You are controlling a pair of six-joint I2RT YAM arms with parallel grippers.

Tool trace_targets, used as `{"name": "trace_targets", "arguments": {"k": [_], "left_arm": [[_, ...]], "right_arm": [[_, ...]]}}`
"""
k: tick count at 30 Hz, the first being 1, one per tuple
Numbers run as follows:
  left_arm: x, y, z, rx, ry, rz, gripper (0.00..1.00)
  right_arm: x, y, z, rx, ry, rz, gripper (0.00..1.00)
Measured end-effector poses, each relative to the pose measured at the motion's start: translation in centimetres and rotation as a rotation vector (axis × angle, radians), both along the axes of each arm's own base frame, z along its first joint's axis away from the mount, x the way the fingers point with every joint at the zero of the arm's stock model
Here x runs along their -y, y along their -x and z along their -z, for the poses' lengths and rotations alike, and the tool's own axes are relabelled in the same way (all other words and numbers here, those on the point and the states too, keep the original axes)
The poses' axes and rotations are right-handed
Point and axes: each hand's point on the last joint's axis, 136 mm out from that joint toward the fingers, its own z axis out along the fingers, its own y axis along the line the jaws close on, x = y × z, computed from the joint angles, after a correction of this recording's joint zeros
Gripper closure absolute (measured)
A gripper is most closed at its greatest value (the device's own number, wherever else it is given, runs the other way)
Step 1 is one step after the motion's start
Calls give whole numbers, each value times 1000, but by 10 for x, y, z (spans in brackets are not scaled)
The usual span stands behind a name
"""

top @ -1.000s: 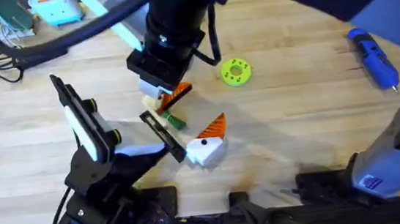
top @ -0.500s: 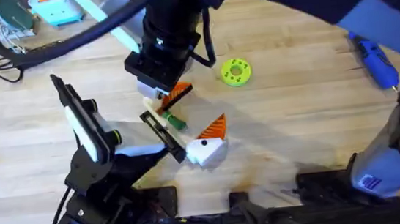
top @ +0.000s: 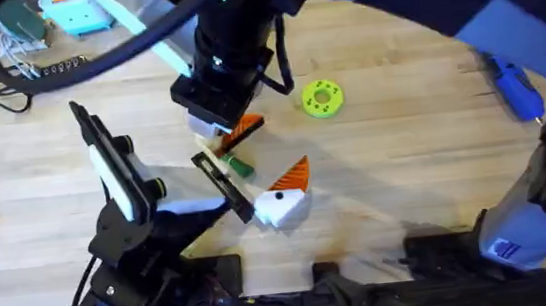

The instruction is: Pick up the gripper from the table and insert it into the empty holder that is missing its gripper. Then pick up a screw, insert it into the mounting hole, and use the screwdriver to tighten it. Finally, clean up the table by picking up the vegetable and placing it into the bucket.

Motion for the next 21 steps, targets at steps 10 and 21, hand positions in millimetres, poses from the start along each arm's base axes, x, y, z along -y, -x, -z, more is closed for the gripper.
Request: {"name": "trace_targets", "arguments": {"k": [10,21], "left_arm": [[0,0,0,-1,0,1,8],[0,0,0,-1,0,-1,8]], "right_arm": [[1,0,6,-12,19,0,995],[2,-2,7,-9,24,1,361]]}}
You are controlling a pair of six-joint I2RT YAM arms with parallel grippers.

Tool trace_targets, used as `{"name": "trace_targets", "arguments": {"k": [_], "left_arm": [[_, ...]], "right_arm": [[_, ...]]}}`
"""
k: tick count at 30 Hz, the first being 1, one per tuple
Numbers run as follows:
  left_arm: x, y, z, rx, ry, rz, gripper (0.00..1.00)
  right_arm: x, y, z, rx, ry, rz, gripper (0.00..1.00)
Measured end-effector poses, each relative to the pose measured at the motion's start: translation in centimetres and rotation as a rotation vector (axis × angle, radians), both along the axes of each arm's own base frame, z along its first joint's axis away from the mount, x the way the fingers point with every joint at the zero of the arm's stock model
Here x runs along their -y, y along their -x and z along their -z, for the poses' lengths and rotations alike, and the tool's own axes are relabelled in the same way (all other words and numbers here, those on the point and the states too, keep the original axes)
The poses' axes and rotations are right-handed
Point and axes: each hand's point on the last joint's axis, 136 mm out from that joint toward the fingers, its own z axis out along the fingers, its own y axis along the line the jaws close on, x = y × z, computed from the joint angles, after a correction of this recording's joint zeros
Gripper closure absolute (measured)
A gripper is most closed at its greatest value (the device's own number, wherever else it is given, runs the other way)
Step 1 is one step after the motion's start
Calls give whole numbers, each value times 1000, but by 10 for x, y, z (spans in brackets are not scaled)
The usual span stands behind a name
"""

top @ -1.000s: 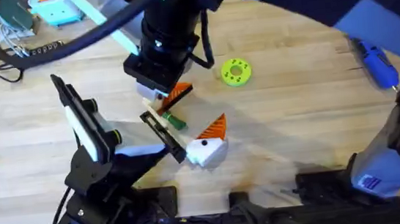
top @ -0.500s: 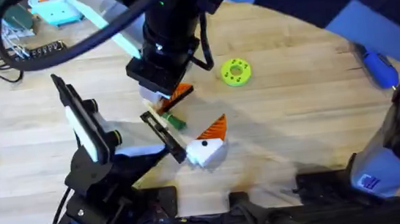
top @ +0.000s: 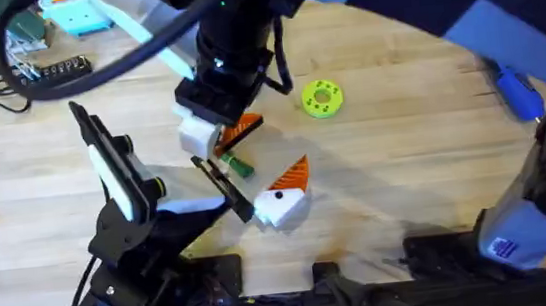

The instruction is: Pick up the gripper from the table and insert it into the empty holder that is missing its gripper. Then pick up a screw, insert it into the mounting hole, and use the screwdriver to tighten it. Finally, clean up the table by picking up the vegetable and placing it into the bucket.

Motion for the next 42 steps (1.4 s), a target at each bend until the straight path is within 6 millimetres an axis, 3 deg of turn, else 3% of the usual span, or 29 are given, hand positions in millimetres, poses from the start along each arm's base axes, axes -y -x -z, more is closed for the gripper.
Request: {"name": "trace_targets", "arguments": {"k": [3,4,10,15,20,25,35,42], "left_arm": [[0,0,0,0,0,0,8],[0,0,0,1,0,2,8],[0,0,0,2,-1,2,8],[0,0,0,3,-2,2,8],[0,0,0,4,-2,2,8],[0,0,0,3,-2,2,7],[0,0,0,4,-2,2,8],[0,0,-1,8,0,2,8]], "right_arm": [[6,-11,0,5,3,27,88],[8,-14,-1,2,-2,37,61],[31,-41,-13,7,-29,125,43],[67,-68,-34,37,-63,234,38],[108,-79,-45,24,-45,329,37],[131,-89,-49,12,-57,376,36],[196,-86,-37,46,-110,529,33],[238,-51,-29,130,-237,619,31]]}}
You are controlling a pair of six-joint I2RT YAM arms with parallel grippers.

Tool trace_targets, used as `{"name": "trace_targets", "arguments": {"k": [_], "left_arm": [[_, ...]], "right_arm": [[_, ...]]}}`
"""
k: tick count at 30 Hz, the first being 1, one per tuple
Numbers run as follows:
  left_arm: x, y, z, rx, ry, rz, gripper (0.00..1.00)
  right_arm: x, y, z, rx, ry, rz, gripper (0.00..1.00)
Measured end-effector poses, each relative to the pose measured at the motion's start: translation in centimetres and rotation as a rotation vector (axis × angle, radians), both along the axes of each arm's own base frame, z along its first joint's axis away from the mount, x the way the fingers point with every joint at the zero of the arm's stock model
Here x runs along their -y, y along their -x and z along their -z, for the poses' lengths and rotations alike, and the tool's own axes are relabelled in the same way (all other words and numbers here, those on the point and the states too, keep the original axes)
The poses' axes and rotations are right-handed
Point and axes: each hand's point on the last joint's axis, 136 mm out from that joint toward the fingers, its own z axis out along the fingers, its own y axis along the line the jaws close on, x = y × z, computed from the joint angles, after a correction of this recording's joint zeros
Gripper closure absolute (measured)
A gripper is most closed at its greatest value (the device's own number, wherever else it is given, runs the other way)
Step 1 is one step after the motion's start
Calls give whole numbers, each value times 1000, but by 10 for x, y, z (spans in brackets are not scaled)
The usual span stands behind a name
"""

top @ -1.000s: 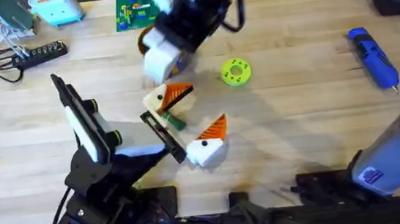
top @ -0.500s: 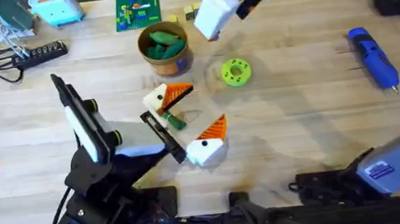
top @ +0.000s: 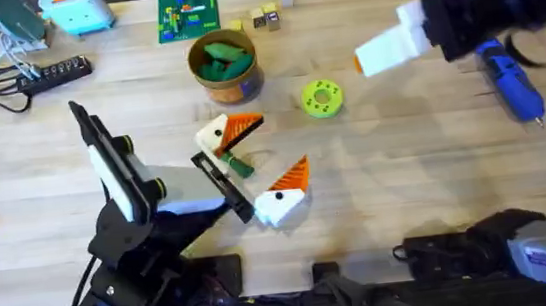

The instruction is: Pick up the gripper from the table and insert it into the empty holder that is missing its gripper. Then pick up a screw, insert it into the mounting hole, and use the screwdriver to tighten it. Finally, clean up the table by picking up the vegetable and placing it into the bucket.

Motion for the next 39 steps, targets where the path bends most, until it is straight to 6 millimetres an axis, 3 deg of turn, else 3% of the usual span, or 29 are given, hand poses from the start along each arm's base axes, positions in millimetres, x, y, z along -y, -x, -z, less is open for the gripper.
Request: {"name": "trace_targets", "arguments": {"k": [3,5,6,11,12,21,31,35,39], "left_arm": [[0,0,0,0,0,0,12],[0,0,0,0,0,0,89],[0,0,0,1,0,0,198],[0,0,0,2,-1,1,936],[0,0,0,4,-2,2,980],[0,0,0,4,-2,2,990],[0,0,0,4,-2,2,991],[0,0,0,4,-2,2,991],[0,0,0,4,-2,2,991]], "right_arm": [[2,10,-7,82,-68,-2,31],[1,13,-13,124,-99,-10,31],[0,14,-15,138,-109,-13,30],[-3,17,-16,140,-131,-27,28],[-3,17,-16,138,-132,-29,28],[-5,16,-10,113,-135,-34,28],[4,-1,13,47,-99,-11,10],[30,-16,17,89,-30,37,10],[94,-34,22,127,125,218,10]]}}
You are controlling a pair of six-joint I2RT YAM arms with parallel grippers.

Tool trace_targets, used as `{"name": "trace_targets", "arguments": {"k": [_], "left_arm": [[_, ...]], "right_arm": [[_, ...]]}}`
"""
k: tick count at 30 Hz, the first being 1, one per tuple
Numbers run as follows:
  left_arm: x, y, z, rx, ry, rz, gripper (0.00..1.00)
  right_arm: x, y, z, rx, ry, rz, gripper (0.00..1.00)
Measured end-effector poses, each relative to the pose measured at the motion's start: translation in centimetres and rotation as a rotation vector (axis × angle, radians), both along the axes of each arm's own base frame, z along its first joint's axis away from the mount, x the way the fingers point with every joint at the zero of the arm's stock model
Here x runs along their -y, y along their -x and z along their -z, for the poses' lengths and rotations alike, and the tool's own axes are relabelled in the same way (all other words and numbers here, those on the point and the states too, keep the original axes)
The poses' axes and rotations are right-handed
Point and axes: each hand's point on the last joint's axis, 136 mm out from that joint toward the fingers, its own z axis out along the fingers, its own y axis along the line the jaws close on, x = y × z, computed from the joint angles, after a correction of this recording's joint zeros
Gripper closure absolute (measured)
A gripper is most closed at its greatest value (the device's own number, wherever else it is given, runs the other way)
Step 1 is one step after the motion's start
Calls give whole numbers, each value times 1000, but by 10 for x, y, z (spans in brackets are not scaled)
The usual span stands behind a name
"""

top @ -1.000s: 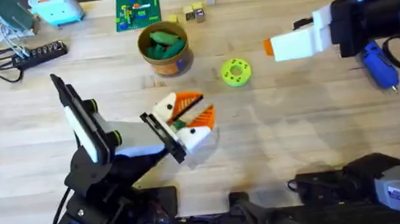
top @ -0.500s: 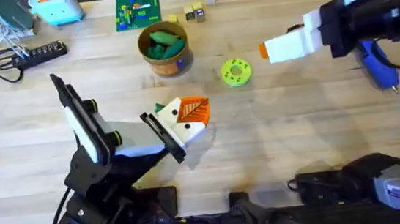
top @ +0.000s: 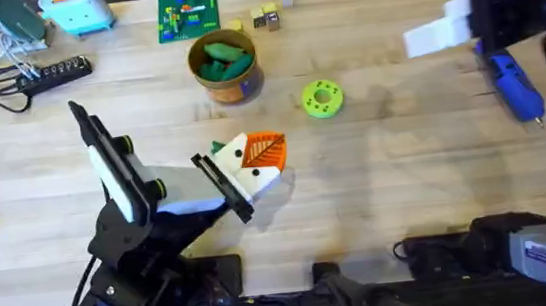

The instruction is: Pick up the gripper from the table and insert it into the empty holder that is missing its gripper. Then pick up a screw, insert it into the mounting hole, and use the screwdriver to tighten it. Finally, clean up the table by picking up the vegetable and placing it into the bucket.

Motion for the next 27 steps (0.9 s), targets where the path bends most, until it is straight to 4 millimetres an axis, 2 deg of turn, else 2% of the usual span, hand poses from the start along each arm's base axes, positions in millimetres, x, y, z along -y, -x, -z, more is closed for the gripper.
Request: {"name": "trace_targets", "arguments": {"k": [4,8,10,12,15,18,27], "left_arm": [[0,-1,0,0,0,-4,991],[-2,-2,0,0,-1,-16,991],[-2,-3,0,0,-2,-22,991],[-3,-3,1,-3,-3,-25,991],[-3,-4,1,-4,-4,-27,991],[-3,-4,1,-4,-4,-27,991],[-3,-4,1,-4,-4,-28,991]], "right_arm": [[74,-13,6,5,86,217,10],[148,-18,28,-46,117,423,10],[176,-12,43,-94,126,495,10],[194,-6,55,-137,135,530,11],[210,0,69,-193,185,537,11],[217,3,81,-243,252,478,10],[227,-15,113,-289,386,248,9]]}}
